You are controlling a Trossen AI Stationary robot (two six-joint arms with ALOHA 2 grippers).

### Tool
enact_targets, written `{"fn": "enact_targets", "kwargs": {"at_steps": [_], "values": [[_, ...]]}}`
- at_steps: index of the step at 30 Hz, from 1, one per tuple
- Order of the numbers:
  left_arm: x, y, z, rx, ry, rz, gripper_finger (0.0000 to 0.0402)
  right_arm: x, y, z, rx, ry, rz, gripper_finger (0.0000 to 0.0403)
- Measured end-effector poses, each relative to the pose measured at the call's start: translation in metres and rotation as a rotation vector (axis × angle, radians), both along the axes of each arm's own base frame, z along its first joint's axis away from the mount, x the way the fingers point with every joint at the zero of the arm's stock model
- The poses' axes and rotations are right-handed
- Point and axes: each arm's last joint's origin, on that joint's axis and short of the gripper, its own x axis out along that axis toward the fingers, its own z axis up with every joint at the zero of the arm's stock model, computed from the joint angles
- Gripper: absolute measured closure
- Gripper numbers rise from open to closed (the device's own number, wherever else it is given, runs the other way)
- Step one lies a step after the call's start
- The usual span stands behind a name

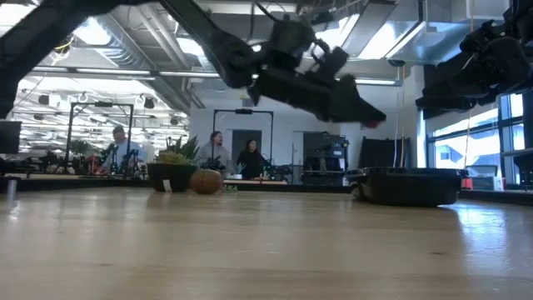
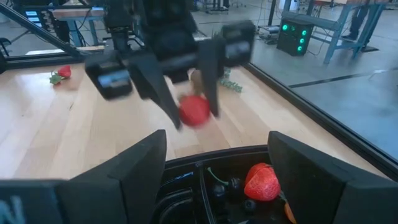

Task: Pick and placing Produce into tupperware
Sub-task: Put the red strawberry into the black bin

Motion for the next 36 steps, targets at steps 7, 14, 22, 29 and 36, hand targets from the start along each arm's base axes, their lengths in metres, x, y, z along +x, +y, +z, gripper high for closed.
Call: {"fn": "enact_targets", "kwargs": {"at_steps": [7, 14, 22, 29, 36], "values": [[0.017, 0.018, -0.023, -0.079, 0.017, 0.049, 0.0253, 0.0, 0.0, -0.001, 0.002, 0.008, 0.0, 0.0121], [0.017, 0.029, -0.046, -0.114, 0.064, 0.086, 0.0242, 0.0, 0.0, -0.001, 0.005, 0.009, 0.0, 0.0121], [0.017, 0.029, -0.049, -0.116, 0.076, 0.088, 0.0262, -0.001, 0.0, -0.004, 0.054, 0.03, -0.01, 0.0121], [0.014, 0.029, -0.038, -0.119, 0.092, 0.09, 0.0273, -0.001, 0.0, -0.005, 0.061, 0.038, -0.011, 0.0121], [-0.021, 0.032, 0.019, -0.018, 0.325, 0.071, 0.0283, -0.001, 0.0, -0.005, 0.059, 0.039, -0.011, 0.0121]]}}
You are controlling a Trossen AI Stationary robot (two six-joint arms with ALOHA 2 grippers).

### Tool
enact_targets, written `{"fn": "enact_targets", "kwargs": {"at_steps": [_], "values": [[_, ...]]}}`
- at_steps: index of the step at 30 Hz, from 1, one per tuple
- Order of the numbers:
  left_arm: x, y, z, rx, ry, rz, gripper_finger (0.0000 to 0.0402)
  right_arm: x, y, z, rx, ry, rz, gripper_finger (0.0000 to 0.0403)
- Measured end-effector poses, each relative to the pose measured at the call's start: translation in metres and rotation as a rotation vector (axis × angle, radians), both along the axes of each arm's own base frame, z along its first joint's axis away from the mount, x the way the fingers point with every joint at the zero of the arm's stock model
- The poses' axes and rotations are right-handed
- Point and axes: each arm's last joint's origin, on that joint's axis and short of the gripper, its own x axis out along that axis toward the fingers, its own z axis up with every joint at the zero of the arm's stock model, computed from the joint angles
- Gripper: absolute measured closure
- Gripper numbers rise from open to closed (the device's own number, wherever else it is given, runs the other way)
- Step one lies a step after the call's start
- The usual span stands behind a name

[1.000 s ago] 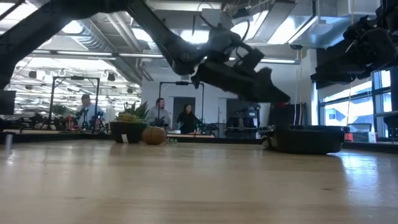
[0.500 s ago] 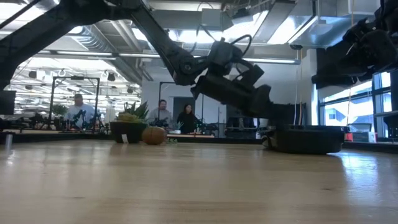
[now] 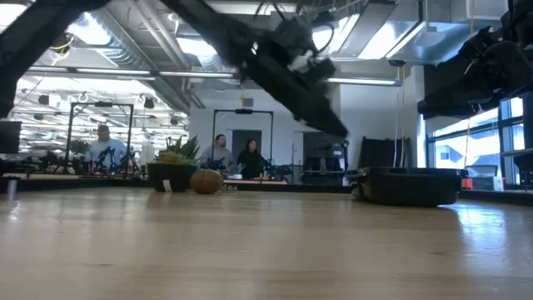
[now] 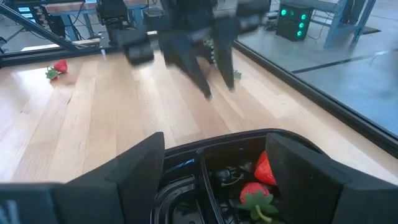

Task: Pick and placing Produce into tupperware
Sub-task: Put the red strawberry into the black bin

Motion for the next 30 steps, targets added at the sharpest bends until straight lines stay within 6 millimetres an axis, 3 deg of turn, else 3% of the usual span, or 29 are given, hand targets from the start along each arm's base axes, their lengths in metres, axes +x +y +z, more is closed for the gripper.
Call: {"fn": "enact_targets", "kwargs": {"at_steps": [7, 13, 18, 24, 30], "values": [[-0.053, -0.009, 0.056, -0.015, 0.222, -0.047, 0.0293, 0.0, 0.0, 0.0, 0.0, 0.001, 0.0, 0.0121], [-0.104, -0.034, 0.08, -0.068, 0.394, -0.054, 0.03, 0.0, 0.0, 0.0, 0.0, 0.003, 0.0, 0.0121], [-0.149, -0.059, 0.078, -0.132, 0.486, -0.034, 0.0307, 0.0, 0.0, 0.0, -0.002, 0.003, 0.001, 0.0121], [-0.199, -0.09, 0.053, -0.214, 0.544, 0.0, 0.0316, 0.0, 0.0, 0.0, -0.003, 0.001, 0.0, 0.0121], [-0.225, -0.117, 0.023, -0.261, 0.58, -0.041, 0.032, 0.0, 0.0, 0.001, -0.022, 0.001, 0.005, 0.0121]]}}
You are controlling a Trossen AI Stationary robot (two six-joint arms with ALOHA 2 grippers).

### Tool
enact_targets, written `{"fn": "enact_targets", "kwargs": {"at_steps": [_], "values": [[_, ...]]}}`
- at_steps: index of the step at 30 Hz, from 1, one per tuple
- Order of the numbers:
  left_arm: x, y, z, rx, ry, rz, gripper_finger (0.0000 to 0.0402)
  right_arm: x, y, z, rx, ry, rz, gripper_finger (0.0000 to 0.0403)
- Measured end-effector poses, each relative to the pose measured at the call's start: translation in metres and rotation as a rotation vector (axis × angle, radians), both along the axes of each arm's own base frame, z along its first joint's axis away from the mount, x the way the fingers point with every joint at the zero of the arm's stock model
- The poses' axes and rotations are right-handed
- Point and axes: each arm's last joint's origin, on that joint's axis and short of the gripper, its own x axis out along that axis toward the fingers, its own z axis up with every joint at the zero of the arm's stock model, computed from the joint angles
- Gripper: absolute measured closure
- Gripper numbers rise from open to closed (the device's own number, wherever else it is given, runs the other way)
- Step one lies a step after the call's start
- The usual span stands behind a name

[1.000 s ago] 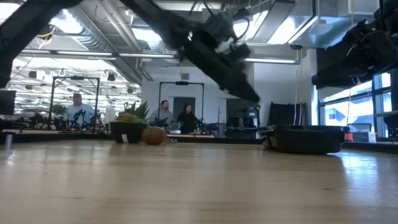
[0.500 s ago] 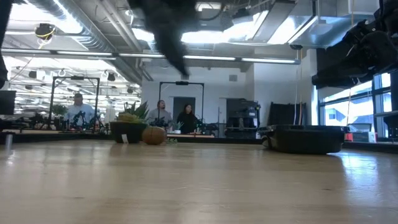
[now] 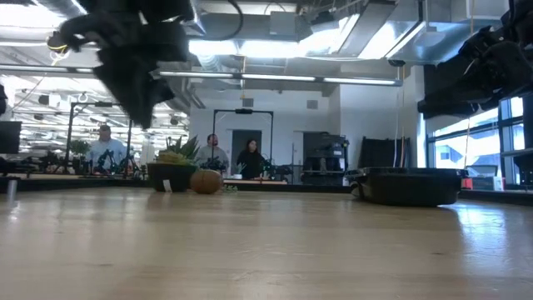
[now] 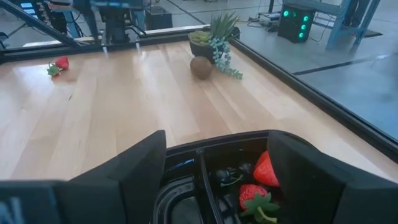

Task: Pick and placing Produce into tupperware
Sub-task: Put the red strawberry into the black bin

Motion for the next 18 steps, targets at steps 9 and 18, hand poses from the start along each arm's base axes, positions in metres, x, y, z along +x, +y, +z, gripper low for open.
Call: {"fn": "enact_targets", "kwargs": {"at_steps": [9, 18], "values": [[-0.006, -0.018, -0.018, -0.029, 0.025, 0.033, 0.0239, 0.001, 0.0, 0.003, -0.013, -0.027, -0.005, 0.0121], [-0.009, -0.03, -0.022, -0.038, 0.059, 0.102, 0.0144, 0.001, 0.0, 0.003, -0.012, -0.028, -0.006, 0.0121]]}}
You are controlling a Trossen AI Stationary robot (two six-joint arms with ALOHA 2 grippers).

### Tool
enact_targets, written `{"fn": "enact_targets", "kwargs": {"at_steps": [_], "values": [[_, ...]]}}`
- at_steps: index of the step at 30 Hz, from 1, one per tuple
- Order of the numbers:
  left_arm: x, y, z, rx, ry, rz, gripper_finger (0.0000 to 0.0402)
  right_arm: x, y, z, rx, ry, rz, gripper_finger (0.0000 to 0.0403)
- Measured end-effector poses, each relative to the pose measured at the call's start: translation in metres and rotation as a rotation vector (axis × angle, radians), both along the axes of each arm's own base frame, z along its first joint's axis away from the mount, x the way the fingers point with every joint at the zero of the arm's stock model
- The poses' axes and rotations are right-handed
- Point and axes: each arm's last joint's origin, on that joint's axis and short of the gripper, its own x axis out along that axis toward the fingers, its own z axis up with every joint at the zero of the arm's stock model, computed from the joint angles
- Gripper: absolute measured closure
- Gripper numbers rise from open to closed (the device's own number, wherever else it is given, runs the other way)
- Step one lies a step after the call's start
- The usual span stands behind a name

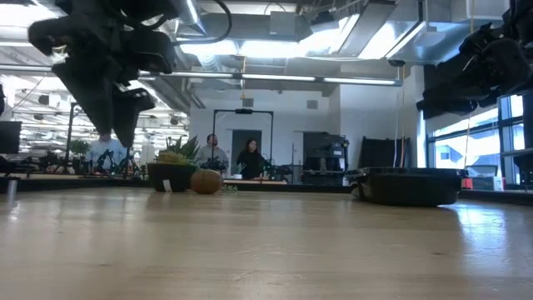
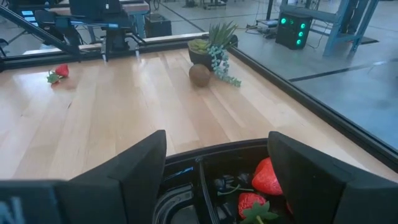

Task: Pick and placing Produce into tupperware
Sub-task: Put the red strawberry into the black bin

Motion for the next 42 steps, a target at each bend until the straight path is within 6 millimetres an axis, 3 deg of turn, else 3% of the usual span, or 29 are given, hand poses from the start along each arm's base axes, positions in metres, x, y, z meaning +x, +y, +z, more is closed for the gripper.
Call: {"fn": "enact_targets", "kwargs": {"at_steps": [23, 33, 42], "values": [[-0.029, -0.088, 0.0, -0.198, 0.121, 0.165, 0.0146, 0.0, 0.0, 0.0, 0.001, 0.002, -0.001, 0.0121], [-0.042, -0.107, -0.001, -0.132, 0.066, 0.192, 0.0147, 0.0, 0.0, 0.0, 0.024, -0.006, -0.006, 0.0121], [-0.049, -0.113, -0.027, -0.101, 0.122, 0.27, 0.0147, 0.0, 0.0, 0.0, 0.025, -0.007, -0.006, 0.0121]]}}
